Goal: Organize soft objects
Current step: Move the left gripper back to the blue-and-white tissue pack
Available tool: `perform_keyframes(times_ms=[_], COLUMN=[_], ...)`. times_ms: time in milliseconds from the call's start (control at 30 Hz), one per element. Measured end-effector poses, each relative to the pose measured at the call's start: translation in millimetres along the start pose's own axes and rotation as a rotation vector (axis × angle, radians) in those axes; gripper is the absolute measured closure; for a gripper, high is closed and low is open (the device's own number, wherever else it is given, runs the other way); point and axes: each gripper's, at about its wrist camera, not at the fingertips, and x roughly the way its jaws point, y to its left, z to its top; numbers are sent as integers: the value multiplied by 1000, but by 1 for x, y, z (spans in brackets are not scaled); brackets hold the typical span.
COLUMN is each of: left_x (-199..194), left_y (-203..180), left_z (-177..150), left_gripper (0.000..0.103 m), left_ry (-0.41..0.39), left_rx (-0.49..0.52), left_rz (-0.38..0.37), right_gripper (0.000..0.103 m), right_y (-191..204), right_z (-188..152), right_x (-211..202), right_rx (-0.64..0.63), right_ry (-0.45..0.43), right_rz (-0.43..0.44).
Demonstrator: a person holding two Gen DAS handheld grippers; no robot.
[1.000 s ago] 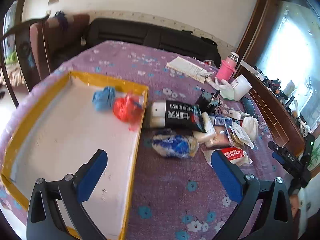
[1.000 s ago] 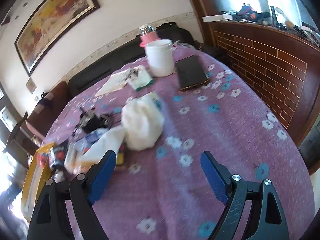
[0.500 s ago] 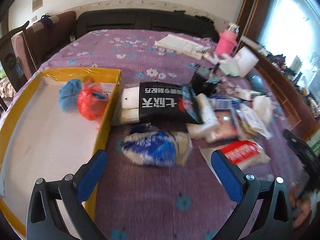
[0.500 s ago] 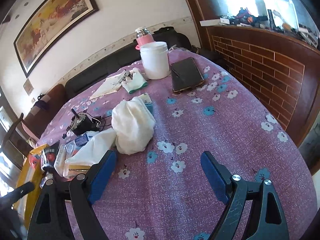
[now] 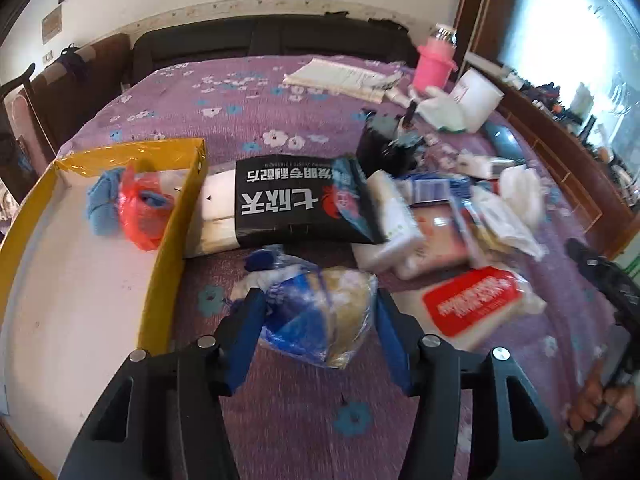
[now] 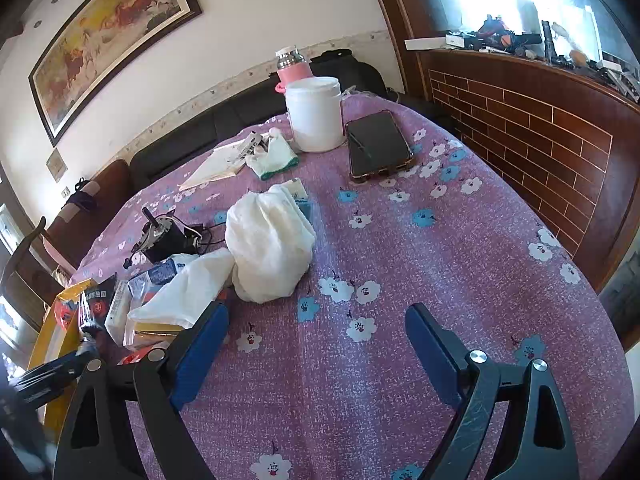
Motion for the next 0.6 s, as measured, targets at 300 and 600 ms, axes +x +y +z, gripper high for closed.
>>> perform_keyframes(times_ms=[300, 600], left_x=[-31, -18], left_y=[13, 16], left_z=[-16, -11], left_gripper=[73, 30], left_ry=[-31, -11], left_rx=[-59, -69], left_rz=[-117, -53], right_gripper=[10, 10], right_y=[-8, 28], right_z=[15, 51], right_x=[10, 61], right_rx=[51, -61], right_ry=[85, 167], right_rz=[34, 17])
